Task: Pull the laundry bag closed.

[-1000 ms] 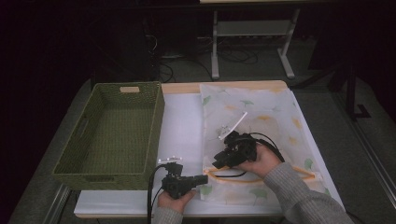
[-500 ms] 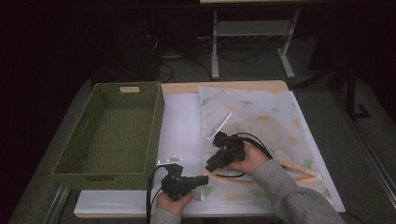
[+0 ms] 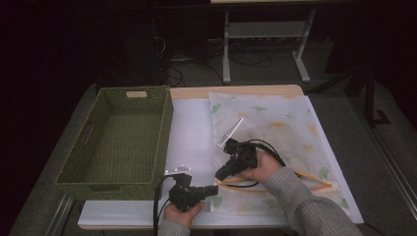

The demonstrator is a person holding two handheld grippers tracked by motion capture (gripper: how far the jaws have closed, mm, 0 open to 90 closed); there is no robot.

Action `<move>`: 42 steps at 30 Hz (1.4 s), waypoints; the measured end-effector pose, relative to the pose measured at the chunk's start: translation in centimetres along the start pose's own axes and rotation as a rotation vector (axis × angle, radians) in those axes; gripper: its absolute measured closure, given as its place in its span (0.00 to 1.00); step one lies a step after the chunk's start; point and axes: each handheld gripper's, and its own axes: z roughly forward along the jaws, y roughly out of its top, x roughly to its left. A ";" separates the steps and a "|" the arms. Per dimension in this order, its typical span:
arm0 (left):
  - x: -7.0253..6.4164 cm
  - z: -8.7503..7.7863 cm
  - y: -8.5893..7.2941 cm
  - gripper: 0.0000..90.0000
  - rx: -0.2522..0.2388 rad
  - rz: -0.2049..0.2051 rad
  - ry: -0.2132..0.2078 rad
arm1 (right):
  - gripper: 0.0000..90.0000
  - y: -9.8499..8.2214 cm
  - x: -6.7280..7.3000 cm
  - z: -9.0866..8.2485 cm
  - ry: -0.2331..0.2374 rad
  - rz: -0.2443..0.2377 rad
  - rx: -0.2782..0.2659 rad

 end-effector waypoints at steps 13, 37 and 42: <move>0.4 -0.4 0.0 0.97 -0.034 -0.042 0.004 | 0.94 -0.7 0.3 -0.2 0.013 -0.003 0.008; -0.2 0.1 -0.1 0.94 -0.033 -0.046 -0.005 | 0.99 -1.5 0.2 0.0 0.001 0.047 -0.035; -0.2 -0.1 0.7 0.84 -0.041 -0.062 0.001 | 0.99 -1.5 0.4 0.0 0.000 0.034 -0.026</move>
